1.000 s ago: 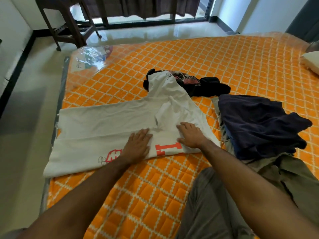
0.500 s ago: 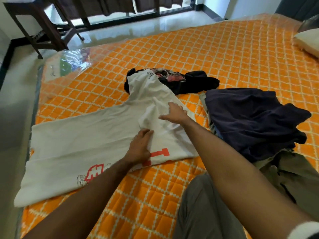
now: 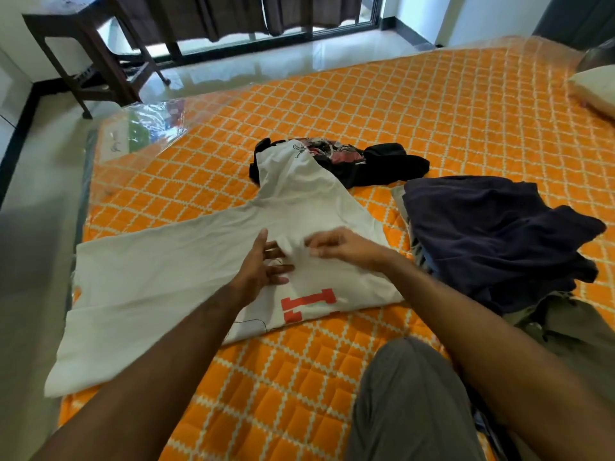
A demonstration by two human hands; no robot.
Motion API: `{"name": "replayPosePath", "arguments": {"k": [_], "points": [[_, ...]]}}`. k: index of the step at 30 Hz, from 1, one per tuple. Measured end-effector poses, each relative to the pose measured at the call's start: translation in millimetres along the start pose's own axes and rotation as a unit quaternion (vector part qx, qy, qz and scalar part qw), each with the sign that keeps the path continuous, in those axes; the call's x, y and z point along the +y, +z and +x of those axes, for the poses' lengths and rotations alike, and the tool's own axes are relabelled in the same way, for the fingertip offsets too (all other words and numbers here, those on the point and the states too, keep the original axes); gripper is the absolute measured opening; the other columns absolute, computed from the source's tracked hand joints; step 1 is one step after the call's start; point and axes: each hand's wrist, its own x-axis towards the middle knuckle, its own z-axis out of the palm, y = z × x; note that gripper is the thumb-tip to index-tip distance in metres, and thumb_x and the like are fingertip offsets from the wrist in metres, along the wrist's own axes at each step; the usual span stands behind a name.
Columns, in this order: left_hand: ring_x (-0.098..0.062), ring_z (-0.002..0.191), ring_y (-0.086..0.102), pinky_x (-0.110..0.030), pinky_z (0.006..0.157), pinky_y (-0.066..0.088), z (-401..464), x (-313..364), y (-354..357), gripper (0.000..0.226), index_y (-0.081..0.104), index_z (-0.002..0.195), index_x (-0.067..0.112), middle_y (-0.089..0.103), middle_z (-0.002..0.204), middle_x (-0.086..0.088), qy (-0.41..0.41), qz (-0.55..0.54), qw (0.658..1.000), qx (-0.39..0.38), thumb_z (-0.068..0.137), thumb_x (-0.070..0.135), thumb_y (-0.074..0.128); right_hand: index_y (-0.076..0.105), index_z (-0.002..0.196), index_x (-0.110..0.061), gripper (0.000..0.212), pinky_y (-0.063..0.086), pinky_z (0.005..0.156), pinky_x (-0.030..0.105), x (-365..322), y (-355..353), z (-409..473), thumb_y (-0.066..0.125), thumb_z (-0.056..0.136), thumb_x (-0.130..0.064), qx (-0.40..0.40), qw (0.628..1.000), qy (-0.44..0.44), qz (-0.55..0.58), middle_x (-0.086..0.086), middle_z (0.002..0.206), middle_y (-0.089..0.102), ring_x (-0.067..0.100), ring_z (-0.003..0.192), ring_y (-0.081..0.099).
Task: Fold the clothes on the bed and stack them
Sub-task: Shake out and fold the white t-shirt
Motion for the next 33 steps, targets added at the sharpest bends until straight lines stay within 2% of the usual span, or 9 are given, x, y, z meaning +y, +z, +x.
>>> {"name": "replayPosePath", "arguments": {"k": [3, 7, 12, 16, 19, 22, 26, 29, 33], "points": [[-0.034, 0.090, 0.069, -0.050, 0.077, 0.058, -2.1, 2.7, 0.2, 0.057, 0.058, 0.123, 0.011, 0.066, 0.114, -0.014, 0.000, 0.040, 0.999, -0.012, 0.095, 0.059, 0.052, 0.074, 0.116, -0.028, 0.026, 0.037, 0.114, 0.029, 19.7, 19.9, -22.4, 0.071, 0.092, -0.021, -0.121, 0.976, 0.016, -0.181, -0.002, 0.148, 0.047, 0.008, 0.139, 0.040], [-0.026, 0.085, 0.070, -0.042, 0.061, 0.061, -2.4, -6.1, 1.0, 0.082, 0.024, 0.142, 0.027, 0.054, 0.116, -0.009, 0.079, 0.167, 0.983, 0.011, 0.083, 0.020, 0.081, 0.063, 0.133, -0.025, 0.050, 0.033, 0.112, 0.027, 35.9, 31.2, -33.7, 0.075, 0.084, -0.018, -0.057, 0.961, -0.020, -0.270, 0.002, 0.143, 0.046, 0.015, 0.132, 0.040], [-0.025, 0.100, 0.056, -0.035, 0.074, 0.056, 6.8, -15.1, -4.5, 0.078, 0.031, 0.150, 0.037, 0.032, 0.131, -0.006, 0.265, 0.589, 0.762, 0.056, 0.086, 0.004, 0.060, 0.046, 0.145, -0.021, 0.071, 0.053, 0.091, 0.027, 38.6, 45.4, -35.3, 0.080, 0.083, -0.026, 0.037, 0.981, 0.057, -0.182, 0.001, 0.127, 0.053, 0.016, 0.109, 0.058], [-0.029, 0.114, 0.056, -0.035, 0.085, 0.053, 20.8, 0.0, -11.8, 0.071, 0.040, 0.147, 0.028, 0.029, 0.144, -0.008, 0.241, 0.550, 0.800, -0.014, 0.085, -0.002, 0.057, 0.046, 0.137, -0.013, 0.078, 0.050, 0.083, 0.031, 25.2, 72.6, -23.3, 0.082, 0.078, -0.049, 0.167, 0.967, 0.155, -0.116, 0.003, 0.113, 0.061, 0.019, 0.101, 0.060], [-0.027, 0.126, 0.048, -0.033, 0.091, 0.050, 23.0, 16.8, -14.7, 0.083, 0.029, 0.155, 0.025, 0.035, 0.147, -0.009, 0.215, 0.518, 0.823, -0.088, 0.084, 0.003, 0.067, 0.044, 0.138, -0.019, 0.074, 0.046, 0.092, 0.040, 20.1, 99.1, -12.5, 0.081, 0.078, -0.042, 0.188, 0.953, 0.178, -0.159, 0.002, 0.119, 0.065, 0.022, 0.109, 0.061], [-0.023, 0.096, 0.064, -0.028, 0.062, 0.054, 16.4, 29.8, -16.9, 0.057, 0.038, 0.149, 0.027, 0.048, 0.134, -0.006, 0.140, 0.417, 0.890, -0.118, 0.097, 0.013, 0.056, 0.055, 0.133, -0.018, 0.051, 0.051, 0.089, 0.036, 8.9, 112.5, -10.2, 0.070, 0.084, -0.017, 0.198, 0.969, 0.101, -0.109, 0.003, 0.115, 0.064, 0.020, 0.104, 0.062], [-0.026, 0.087, 0.062, -0.036, 0.066, 0.053, 11.4, 32.7, -20.9, 0.035, 0.061, 0.118, 0.007, 0.060, 0.113, -0.011, 0.062, 0.281, 0.956, -0.061, 0.104, 0.035, 0.045, 0.068, 0.122, -0.015, 0.046, 0.054, 0.091, 0.031, -8.2, 116.8, -18.0, 0.065, 0.079, 0.001, 0.012, 0.992, -0.018, -0.122, 0.001, 0.116, 0.068, 0.014, 0.105, 0.064], [-0.022, 0.083, 0.059, -0.028, 0.058, 0.048, 15.5, 25.7, -26.3, 0.047, 0.063, 0.101, 0.001, 0.061, 0.097, -0.007, 0.119, 0.350, 0.929, -0.015, 0.090, 0.046, 0.069, 0.070, 0.120, -0.013, 0.042, 0.053, 0.099, 0.035, -7.2, 113.8, -24.1, 0.061, 0.083, 0.003, -0.118, 0.987, -0.008, -0.107, 0.006, 0.115, 0.073, 0.015, 0.107, 0.067], [-0.021, 0.103, 0.054, -0.022, 0.076, 0.043, 20.8, 17.6, -33.8, 0.021, 0.060, 0.096, 0.021, 0.053, 0.109, -0.009, 0.215, 0.510, 0.831, -0.052, 0.077, 0.017, 0.070, 0.070, 0.118, -0.010, 0.040, 0.053, 0.093, 0.026, 6.0, 107.1, -25.4, 0.059, 0.081, -0.002, 0.073, 0.992, 0.018, -0.104, 0.008, 0.118, 0.067, 0.016, 0.106, 0.063]]}}
